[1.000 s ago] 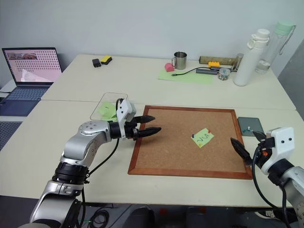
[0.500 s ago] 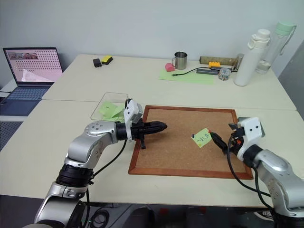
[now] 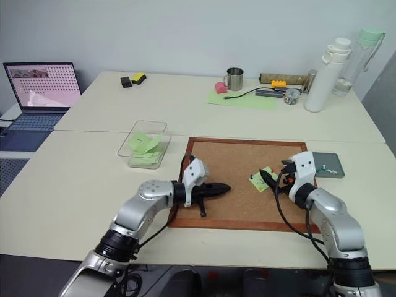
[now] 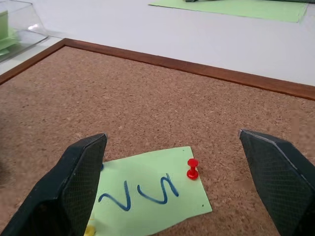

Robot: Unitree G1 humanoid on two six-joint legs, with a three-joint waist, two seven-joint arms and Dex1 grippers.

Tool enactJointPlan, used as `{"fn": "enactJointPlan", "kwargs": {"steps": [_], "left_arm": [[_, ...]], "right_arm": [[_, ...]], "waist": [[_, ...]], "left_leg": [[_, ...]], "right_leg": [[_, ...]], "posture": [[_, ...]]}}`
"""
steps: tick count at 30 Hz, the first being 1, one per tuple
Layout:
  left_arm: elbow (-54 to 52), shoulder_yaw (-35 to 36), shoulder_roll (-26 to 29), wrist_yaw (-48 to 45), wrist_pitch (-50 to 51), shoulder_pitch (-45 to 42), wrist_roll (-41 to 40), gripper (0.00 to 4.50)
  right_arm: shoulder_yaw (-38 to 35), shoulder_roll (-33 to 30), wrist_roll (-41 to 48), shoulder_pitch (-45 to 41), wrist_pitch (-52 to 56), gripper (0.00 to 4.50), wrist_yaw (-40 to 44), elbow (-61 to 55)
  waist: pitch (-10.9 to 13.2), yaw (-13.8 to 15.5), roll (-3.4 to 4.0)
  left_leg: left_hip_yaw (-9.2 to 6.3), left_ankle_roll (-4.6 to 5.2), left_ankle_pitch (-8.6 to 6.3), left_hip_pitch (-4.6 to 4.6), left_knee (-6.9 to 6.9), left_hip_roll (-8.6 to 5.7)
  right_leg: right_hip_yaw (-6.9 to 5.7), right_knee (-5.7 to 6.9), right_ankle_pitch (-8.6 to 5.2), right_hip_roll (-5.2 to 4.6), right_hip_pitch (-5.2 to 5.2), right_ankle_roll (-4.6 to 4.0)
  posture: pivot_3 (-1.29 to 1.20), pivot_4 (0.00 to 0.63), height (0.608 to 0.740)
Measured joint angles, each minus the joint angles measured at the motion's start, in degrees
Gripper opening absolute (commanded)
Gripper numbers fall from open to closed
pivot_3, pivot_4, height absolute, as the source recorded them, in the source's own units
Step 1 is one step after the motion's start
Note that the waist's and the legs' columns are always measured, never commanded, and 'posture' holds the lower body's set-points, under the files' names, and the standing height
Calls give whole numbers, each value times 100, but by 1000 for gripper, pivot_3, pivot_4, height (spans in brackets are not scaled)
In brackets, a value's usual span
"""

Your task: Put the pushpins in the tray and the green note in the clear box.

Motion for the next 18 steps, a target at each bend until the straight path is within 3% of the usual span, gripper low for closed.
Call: {"fn": "enactJointPlan", "kwargs": {"steps": [7,11,12,18], "left_arm": [[129,-45,-143,175,-473,102,252,9],[104,-37,-169,235,-479,162,269,0],[94,-36,-171,245,-471,166,270,0],[24,-36,-136,253,-448,185,292,0]], "right_arm": [[79,182,-304,-176,-258,4500,13,628],[57,321,-381,-237,-387,3844,-4,906],[57,348,-402,-257,-417,3489,-3,950],[54,387,-470,-261,-521,2304,7,1011]], "waist": [[-11,28,16],[-16,20,21],[-16,19,21],[-16,10,21]], "left_leg": [[-1,1,0,9,5,-2],[-1,1,0,14,5,-1],[-1,1,0,14,5,-1],[-1,1,0,15,4,-1]], "right_leg": [[-1,0,0,-4,15,0],[-1,3,0,-3,18,0],[-1,4,0,-3,18,0],[-1,3,0,-2,18,0]], "posture": [[0,150,740],[0,150,740],[0,150,740],[0,150,740]]}}
